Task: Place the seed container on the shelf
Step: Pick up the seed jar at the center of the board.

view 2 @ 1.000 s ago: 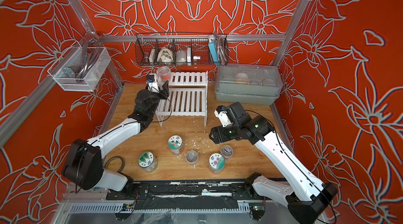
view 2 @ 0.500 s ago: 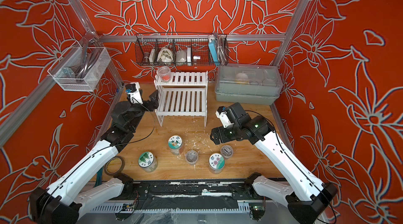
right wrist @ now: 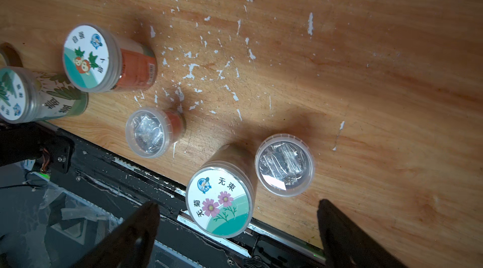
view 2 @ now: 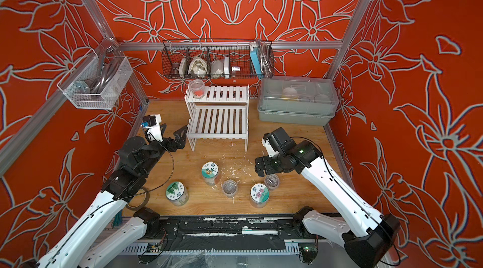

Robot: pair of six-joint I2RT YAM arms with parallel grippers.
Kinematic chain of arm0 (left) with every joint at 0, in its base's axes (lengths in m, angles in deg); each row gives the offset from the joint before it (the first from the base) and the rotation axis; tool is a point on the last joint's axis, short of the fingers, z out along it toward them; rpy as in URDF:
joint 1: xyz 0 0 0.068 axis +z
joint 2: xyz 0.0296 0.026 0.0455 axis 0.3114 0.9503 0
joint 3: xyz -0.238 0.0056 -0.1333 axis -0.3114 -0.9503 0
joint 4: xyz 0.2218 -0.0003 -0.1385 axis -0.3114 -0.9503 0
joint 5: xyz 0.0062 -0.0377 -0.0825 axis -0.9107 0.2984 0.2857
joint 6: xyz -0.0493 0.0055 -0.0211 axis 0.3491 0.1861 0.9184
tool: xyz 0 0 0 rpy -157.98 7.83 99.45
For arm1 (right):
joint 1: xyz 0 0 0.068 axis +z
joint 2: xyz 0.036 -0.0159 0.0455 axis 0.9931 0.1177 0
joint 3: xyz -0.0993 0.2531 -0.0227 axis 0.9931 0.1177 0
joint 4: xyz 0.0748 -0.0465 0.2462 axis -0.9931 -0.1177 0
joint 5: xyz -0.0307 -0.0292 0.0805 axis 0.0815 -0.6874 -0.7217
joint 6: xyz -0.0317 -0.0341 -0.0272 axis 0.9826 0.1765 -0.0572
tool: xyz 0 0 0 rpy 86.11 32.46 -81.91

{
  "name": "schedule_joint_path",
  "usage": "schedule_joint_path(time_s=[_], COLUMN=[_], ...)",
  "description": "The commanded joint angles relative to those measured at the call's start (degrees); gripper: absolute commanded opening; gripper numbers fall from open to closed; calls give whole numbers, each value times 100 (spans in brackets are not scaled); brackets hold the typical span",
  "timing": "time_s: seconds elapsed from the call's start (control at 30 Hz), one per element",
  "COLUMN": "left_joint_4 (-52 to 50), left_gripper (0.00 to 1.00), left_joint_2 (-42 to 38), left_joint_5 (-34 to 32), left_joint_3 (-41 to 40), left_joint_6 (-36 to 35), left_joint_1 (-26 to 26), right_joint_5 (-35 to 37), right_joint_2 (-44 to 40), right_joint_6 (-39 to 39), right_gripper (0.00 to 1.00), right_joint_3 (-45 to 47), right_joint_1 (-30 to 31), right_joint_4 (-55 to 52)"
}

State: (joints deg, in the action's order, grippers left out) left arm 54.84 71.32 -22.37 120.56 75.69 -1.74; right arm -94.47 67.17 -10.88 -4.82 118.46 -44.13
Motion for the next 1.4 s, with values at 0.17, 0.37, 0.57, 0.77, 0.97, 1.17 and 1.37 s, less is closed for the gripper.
schedule_joint_path(time_s=[0.17,0.37,0.57,0.77,0.97,1.17,1.37], left_joint_4=[-416,-99,-2,-39,-40,-21,-21], left_gripper=[99,99,99,99,99,99,99], left_joint_2=[-466,-513,-547,-736,-795,-803,-820], left_joint_5=[294,440,490,446,421,429,405], left_joint_3=[-558,-889,-1023,-1123,-1180,-1204,-1220], left_joint_6=[126,545,694,663,673,686,694], left_joint_1=[21,22,21,20,22,19,20], right_joint_5=[267,207,178,221,-67,-74,-72], right_joint_2=[-27,-65,-143,-50,108,159,254], right_joint_6=[-622,-1102,-1461,-1687,-1744,-1762,-1789], right_gripper=[100,100,100,100,100,100,100], right_joint_3=[749,1278,1735,1989,2168,2272,2390], right_joint_1=[-232,-522,-770,-851,-853,-850,-855], right_joint_4=[138,572,1054,1380,1674,1749,1759])
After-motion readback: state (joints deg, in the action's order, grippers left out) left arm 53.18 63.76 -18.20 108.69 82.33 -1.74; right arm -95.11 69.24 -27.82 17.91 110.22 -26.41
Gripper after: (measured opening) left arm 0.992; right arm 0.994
